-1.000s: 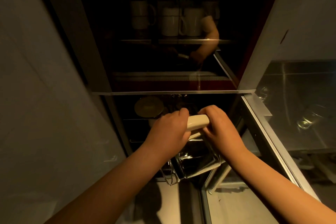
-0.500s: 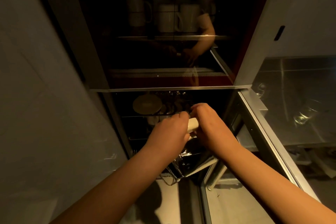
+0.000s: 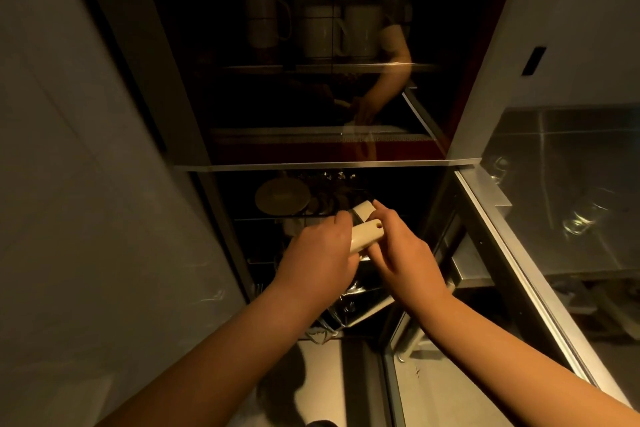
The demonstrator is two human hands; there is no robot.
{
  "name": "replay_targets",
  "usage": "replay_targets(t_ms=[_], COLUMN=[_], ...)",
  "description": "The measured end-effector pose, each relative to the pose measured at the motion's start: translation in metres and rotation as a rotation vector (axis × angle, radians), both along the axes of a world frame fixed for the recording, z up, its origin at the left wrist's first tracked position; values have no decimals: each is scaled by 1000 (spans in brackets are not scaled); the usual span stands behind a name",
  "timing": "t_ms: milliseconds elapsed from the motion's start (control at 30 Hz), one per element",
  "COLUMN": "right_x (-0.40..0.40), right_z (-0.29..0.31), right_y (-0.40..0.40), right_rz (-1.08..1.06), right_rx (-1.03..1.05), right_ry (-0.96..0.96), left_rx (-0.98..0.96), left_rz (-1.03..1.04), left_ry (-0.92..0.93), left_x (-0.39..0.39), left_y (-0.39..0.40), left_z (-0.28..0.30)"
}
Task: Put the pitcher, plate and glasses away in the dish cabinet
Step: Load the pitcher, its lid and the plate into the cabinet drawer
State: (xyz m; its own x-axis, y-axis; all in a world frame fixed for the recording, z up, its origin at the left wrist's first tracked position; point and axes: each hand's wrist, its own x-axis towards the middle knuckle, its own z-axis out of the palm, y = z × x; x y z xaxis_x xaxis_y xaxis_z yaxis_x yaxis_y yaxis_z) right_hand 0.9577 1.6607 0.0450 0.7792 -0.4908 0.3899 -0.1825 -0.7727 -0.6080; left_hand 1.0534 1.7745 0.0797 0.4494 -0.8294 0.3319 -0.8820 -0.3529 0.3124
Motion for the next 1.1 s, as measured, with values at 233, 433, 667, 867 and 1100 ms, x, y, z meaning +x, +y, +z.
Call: replay_targets(t_ms=[233, 433, 667, 867, 1100], right_x=[2, -1, -3, 0, 16], right_z=[3, 4, 1, 2, 5], right_y=[0, 1, -1, -14, -34], right_rz=[63, -88, -77, 33, 92], right_rx=[-68, 33, -92, -224, -363], right_ry=[69, 41, 47, 62, 168], left_rx=[28, -8, -37, -74, -198], left_rz=[-64, -68, -84, -56, 26], left_ry=[-46, -51, -61, 16, 171], left_x=[-2, 2, -3, -5, -2], left_y=[-9, -8, -10, -20, -31], left_z=[0, 1, -11, -22, -34])
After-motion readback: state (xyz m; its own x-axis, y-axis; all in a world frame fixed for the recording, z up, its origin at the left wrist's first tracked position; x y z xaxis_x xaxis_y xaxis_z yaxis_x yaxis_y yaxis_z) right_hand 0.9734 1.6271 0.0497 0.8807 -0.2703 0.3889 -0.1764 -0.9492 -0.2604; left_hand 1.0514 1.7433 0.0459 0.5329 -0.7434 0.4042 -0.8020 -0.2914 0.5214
